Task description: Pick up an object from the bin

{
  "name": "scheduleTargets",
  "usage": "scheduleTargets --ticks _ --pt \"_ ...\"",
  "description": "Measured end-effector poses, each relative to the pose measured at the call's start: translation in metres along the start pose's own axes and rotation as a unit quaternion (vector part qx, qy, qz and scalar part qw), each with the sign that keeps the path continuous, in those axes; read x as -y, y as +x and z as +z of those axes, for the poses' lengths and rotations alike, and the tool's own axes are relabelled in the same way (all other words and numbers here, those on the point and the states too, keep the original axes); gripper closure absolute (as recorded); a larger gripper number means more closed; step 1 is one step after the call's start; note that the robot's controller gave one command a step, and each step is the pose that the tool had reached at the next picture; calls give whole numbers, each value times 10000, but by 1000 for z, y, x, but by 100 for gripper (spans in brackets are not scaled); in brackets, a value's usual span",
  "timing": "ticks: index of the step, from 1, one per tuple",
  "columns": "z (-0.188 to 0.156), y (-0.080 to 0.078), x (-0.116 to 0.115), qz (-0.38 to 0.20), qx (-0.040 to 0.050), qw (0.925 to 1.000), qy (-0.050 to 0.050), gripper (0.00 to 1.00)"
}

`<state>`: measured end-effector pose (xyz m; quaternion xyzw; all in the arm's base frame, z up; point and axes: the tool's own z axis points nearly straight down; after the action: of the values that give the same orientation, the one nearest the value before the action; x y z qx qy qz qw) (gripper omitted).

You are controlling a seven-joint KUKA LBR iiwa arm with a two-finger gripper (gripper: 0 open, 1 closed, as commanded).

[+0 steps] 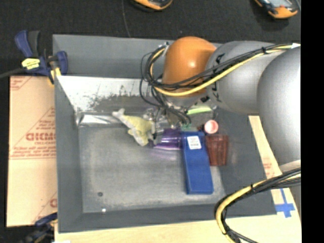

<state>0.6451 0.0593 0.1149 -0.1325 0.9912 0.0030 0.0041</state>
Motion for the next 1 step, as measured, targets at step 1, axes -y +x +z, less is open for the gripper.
scheduleTargets --ticks 1 --pt "-40 -4 0 -84 80 9999 17 100"
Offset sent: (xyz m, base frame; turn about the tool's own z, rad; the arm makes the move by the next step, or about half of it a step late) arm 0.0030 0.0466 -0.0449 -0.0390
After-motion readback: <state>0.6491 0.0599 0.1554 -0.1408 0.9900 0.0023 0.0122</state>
